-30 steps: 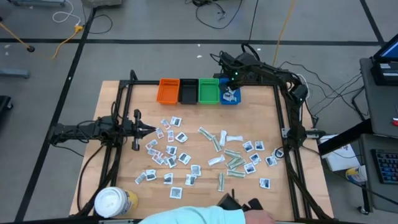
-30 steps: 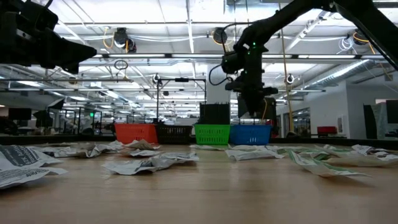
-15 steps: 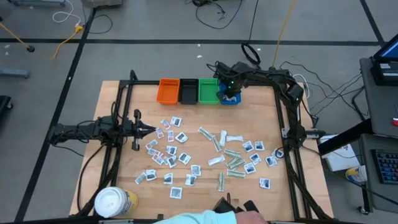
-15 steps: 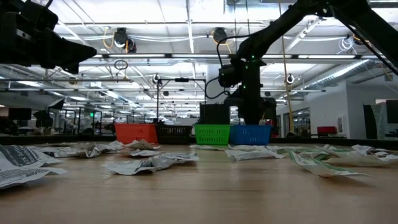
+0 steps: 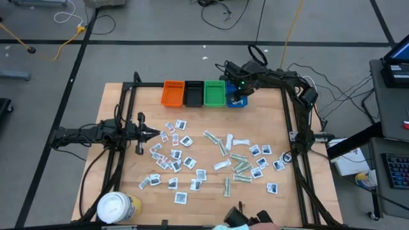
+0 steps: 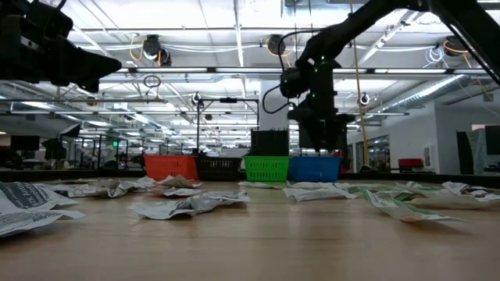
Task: Pick & Place First Aid Supplies
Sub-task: Put the blue packet into the blue bin
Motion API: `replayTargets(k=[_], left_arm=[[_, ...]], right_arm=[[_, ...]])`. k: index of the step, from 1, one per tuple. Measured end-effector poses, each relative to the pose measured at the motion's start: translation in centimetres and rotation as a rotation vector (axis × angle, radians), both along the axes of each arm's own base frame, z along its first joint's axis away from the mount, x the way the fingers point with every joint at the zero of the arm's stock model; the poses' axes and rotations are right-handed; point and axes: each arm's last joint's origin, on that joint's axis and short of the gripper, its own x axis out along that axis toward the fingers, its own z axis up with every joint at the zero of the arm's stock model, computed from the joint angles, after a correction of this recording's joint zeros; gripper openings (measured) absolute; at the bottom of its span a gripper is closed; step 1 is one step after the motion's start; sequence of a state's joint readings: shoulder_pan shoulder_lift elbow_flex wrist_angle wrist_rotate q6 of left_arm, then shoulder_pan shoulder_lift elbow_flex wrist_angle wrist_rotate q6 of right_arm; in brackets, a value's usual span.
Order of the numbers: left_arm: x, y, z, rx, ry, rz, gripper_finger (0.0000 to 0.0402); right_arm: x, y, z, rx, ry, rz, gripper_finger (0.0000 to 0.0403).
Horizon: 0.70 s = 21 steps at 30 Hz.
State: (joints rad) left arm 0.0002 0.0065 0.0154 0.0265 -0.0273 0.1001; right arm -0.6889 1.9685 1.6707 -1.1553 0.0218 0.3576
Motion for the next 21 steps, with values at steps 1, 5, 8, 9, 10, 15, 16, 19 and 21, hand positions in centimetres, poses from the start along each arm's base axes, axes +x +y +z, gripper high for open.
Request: replayTargets(k=[1,5,8,9,10,15,16,19,21], left_arm=[[0.0,0.0,0.0,0.0,0.0,0.0,0.0037],[0.0,0.0,0.0,0.0,0.001,0.0,0.0037],[0.0,0.0,0.0,0.0,0.0,0.0,0.0037],[0.0,0.0,0.0,0.0,0.0,0.0,0.0037],[0.0,0.0,0.0,0.0,0.0,0.0,0.0037],[0.0,0.0,0.0,0.0,0.0,0.0,0.0037],[0.0,0.0,0.0,0.0,0.0,0.0,0.0037],[0.0,0.0,0.0,0.0,0.0,0.0,0.0037],[0.0,0.0,0.0,0.0,0.001,0.0,0.0037]], right_arm=[[-0.1,0.2,0.4,-0.001,-0.001,0.002,0.0197],[-0.6,1.0,1.7,0.002,0.001,0.007,0.0192],[-0.8,1.5,2.5,-0.005,-0.005,0.009,0.0188],[-0.8,1.6,2.7,-0.006,-0.007,0.008,0.0188],[-0.9,1.9,2.7,-0.006,-0.007,-0.001,0.0188],[-1.3,5.3,2.0,0.012,0.013,0.012,0.0189],[-1.5,6.1,1.9,0.013,0.012,0.017,0.0189],[-2.2,8.4,1.7,0.013,0.015,0.027,0.0186],[-2.9,9.9,1.6,0.021,0.028,0.029,0.0185]])
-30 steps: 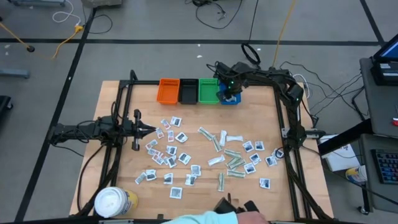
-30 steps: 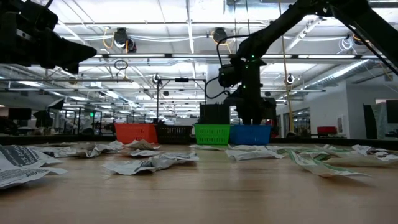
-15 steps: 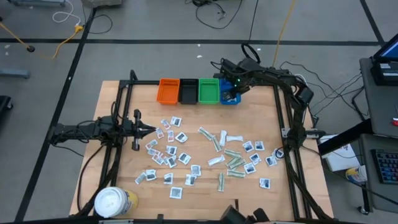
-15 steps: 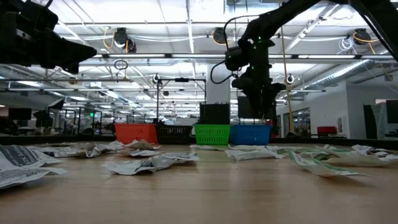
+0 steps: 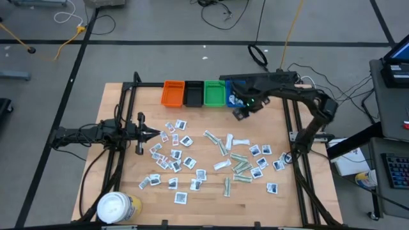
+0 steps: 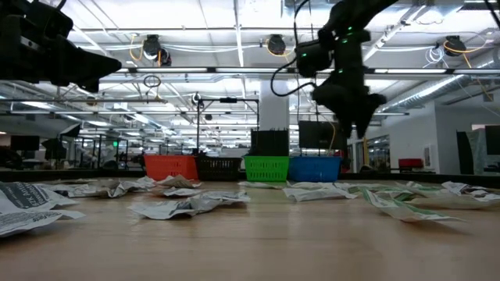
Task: Pick & Place First Aid Supplies
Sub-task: Put the blue packet into the blue bin
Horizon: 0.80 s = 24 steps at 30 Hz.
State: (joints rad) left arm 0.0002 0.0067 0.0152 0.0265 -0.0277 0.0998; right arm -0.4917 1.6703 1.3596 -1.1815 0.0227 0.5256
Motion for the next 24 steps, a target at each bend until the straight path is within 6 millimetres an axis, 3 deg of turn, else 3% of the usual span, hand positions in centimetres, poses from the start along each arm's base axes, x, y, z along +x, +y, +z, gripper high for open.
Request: replayTargets(k=[13,24], left_arm=[[0.0,0.0,0.0,0.0,0.0,0.0,0.0037],[0.0,0.0,0.0,-0.003,0.0,0.0,0.0037]], right_arm=[[-4.9,8.4,-0.9,0.045,0.018,-0.075,0.0184],[-7.4,11.8,-1.6,0.08,0.043,-0.13,0.0181]])
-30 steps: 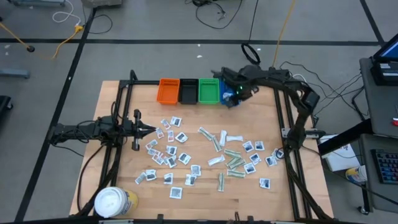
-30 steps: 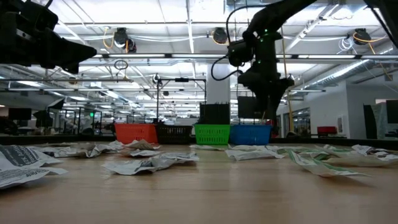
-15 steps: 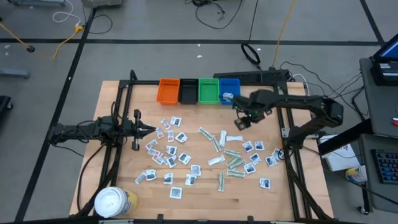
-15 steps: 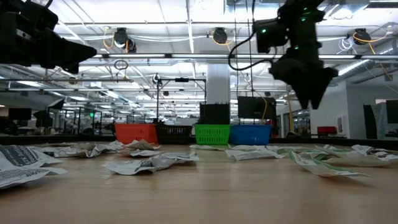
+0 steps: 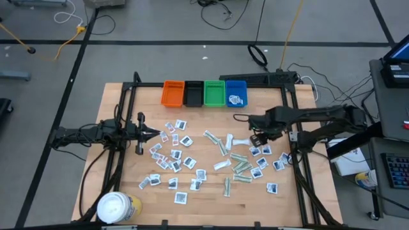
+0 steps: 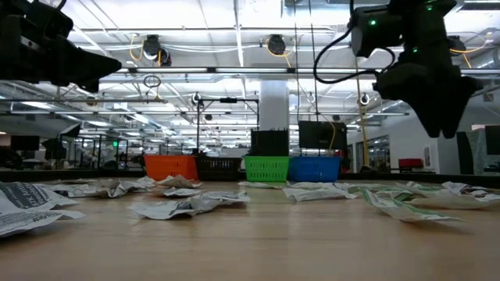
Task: Pick & Place First Aid Supplies
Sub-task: Put the blue packet into the blue bin
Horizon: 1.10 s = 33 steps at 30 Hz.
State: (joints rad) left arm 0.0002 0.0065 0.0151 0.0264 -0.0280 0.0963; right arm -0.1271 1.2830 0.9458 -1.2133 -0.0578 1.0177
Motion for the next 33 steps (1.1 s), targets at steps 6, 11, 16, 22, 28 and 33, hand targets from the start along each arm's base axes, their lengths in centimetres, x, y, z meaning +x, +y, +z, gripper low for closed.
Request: replayTargets(k=[6,11,16,22,28,33], left_arm=[[0.0,0.0,0.0,0.0,0.0,0.0,0.0037],[0.0,0.0,0.0,0.0,0.0,0.0,0.0037],[0.0,0.0,0.0,0.0,-0.001,0.0,0.0037],[0.0,0.0,0.0,0.0,0.0,0.0,0.0037],[0.0,0.0,0.0,0.0,0.0,0.0,0.0037],[0.0,0.0,0.0,0.0,0.0,0.0,0.0037]], right_arm=[[-0.7,0.9,-1.7,-0.003,0.032,-0.03,0.018],[-1.4,1.3,-3.8,-0.008,0.057,-0.053,0.0177],[-1.7,1.4,-5.8,-0.009,0.047,-0.05,0.0171],[-1.9,1.4,-8.0,-0.003,0.026,-0.032,0.0164],[-2.4,1.5,-8.6,-0.005,0.038,-0.044,0.0135],[-2.3,1.4,-8.6,-0.006,0.024,-0.004,0.0068]])
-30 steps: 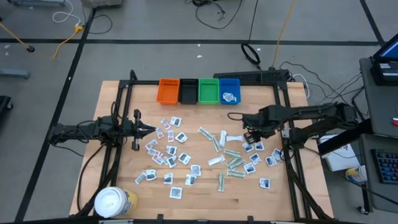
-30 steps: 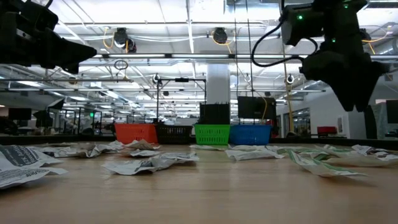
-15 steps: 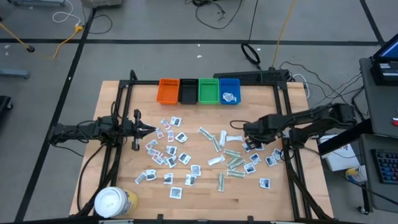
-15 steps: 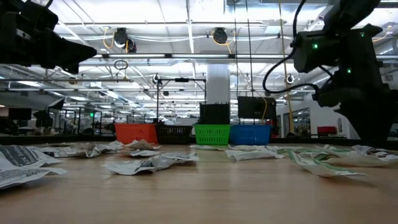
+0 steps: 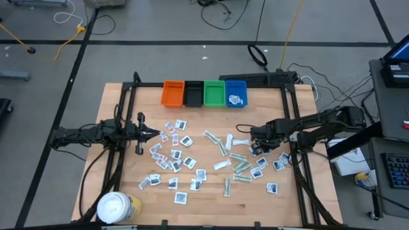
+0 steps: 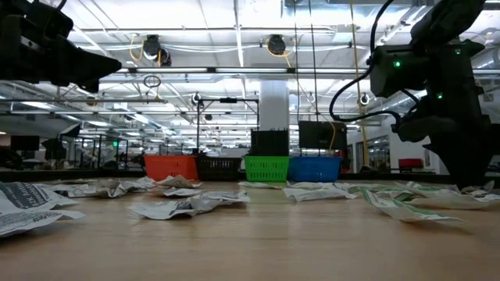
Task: Pick & Place First Aid Supplies
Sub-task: Put the blue packet into the blue bin
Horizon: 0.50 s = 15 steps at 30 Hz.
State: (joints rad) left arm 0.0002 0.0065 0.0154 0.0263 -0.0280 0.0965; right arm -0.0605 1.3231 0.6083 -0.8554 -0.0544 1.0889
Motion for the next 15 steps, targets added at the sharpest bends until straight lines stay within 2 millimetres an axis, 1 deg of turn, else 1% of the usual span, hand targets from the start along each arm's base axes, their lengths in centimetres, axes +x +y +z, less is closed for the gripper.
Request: replayTargets(k=[3,4,8,15], left_arm=[[0.0,0.0,0.0,0.0,0.0,0.0,0.0037],[0.0,0.0,0.0,0.0,0.0,0.0,0.0037],[0.0,0.0,0.0,0.0,0.0,0.0,0.0037],[0.0,0.0,0.0,0.0,0.0,0.0,0.0037]], right_arm=[[0.1,-0.2,0.0,0.004,-0.009,0.019,0.0019],[0.1,-0.2,0.1,0.006,-0.013,0.027,0.0011],[0.4,-0.7,1.0,0.01,0.005,0.045,0.001],[1.8,-1.8,4.8,0.023,-0.002,0.149,0.0004]])
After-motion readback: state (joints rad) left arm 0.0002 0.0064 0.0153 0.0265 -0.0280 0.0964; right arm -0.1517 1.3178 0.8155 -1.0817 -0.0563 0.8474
